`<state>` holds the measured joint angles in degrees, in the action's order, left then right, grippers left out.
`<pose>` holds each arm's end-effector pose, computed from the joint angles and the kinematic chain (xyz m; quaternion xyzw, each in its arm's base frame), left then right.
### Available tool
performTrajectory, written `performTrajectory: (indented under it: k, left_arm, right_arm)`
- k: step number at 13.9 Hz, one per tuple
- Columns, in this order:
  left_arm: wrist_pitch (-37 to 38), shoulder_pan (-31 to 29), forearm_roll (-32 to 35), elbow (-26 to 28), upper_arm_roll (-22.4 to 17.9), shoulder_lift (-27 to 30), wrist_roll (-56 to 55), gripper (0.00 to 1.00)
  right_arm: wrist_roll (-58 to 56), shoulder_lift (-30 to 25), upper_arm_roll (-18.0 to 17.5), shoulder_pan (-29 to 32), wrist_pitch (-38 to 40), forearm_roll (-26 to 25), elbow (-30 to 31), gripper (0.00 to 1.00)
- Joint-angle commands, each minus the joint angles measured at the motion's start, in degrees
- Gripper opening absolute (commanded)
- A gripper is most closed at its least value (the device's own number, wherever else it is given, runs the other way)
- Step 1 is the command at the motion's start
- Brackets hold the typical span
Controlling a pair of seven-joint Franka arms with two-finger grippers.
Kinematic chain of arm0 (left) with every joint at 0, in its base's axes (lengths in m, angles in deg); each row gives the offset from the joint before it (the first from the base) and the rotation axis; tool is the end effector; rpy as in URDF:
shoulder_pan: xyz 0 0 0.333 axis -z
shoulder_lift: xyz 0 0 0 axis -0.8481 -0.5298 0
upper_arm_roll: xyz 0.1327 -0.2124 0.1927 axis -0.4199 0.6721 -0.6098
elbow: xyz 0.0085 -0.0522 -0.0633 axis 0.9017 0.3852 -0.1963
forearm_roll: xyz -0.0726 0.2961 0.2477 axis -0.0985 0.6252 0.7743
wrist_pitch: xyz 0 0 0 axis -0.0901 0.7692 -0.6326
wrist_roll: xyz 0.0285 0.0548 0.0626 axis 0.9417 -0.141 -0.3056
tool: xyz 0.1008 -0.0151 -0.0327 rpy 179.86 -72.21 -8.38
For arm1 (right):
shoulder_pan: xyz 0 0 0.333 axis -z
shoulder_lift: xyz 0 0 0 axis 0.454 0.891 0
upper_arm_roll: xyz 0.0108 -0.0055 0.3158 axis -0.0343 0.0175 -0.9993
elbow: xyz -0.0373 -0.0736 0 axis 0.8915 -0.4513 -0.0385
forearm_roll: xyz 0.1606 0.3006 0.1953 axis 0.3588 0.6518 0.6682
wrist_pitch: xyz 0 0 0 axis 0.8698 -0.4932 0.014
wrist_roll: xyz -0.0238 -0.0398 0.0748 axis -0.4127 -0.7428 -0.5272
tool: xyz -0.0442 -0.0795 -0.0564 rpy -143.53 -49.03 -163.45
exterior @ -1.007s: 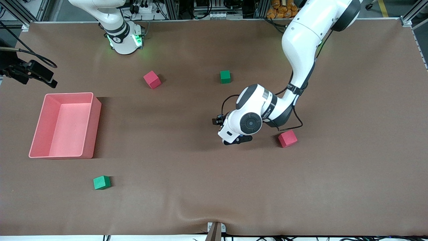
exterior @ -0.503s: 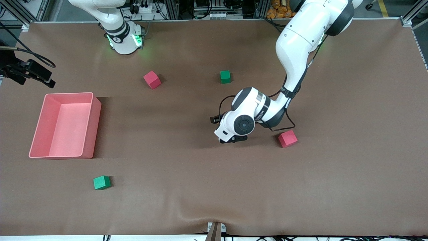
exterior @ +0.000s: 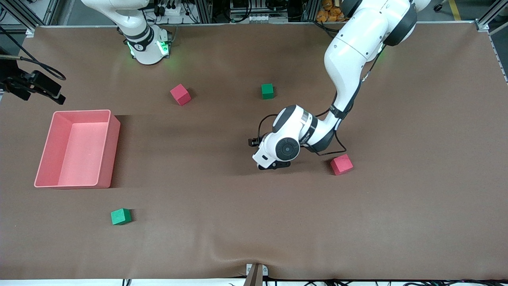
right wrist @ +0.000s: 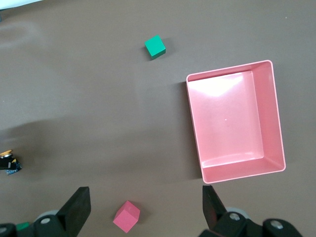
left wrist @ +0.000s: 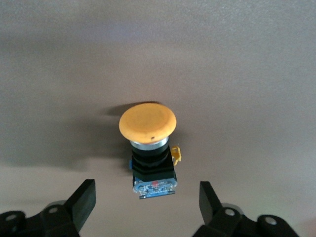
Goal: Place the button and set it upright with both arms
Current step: 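Lower the left gripper over the button and grasp its body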
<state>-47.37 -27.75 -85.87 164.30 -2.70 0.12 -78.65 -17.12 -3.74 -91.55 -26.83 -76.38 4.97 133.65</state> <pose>0.5443 -0.4697 0.1828 0.9708 0.0546 -0.2189 0.0811 0.5397 0.0164 0.6697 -0.9975 0.0665 -0.0203 0.0096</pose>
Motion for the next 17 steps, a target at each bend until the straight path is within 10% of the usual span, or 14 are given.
performTrajectory:
  k: [1,17]
  left_arm:
    - [-0.25,0.51,-1.35,-1.69,-0.39,-1.22,2.07,0.91]
    - [-2.53,0.42,-1.44,-2.75,-0.39,-3.15,2.95,0.73]
  right_arm:
    - [-5.69,-0.05,0.20,-0.87,0.53,-2.93,-0.53,1.00]
    - [-5.81,-0.05,0.29,-0.34,0.80,-2.67,-0.44,1.00]
